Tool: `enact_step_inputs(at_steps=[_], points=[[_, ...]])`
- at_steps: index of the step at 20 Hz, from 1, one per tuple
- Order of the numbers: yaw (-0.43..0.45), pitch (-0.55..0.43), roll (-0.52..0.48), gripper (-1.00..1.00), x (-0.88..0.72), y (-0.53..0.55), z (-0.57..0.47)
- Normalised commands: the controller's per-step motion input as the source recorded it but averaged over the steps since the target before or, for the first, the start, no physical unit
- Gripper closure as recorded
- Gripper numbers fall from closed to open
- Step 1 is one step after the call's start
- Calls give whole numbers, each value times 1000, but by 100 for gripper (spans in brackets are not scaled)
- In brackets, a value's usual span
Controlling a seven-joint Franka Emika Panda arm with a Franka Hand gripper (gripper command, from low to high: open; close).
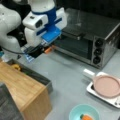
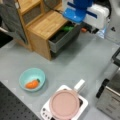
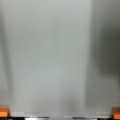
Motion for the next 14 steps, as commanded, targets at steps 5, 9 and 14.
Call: enact_step_inputs(at_steps=[5, 9, 14], points=[[191, 105, 77, -100, 221, -33, -13], [81, 108, 59, -100, 628, -223, 53], [42, 151, 68, -100, 882, -378, 112]])
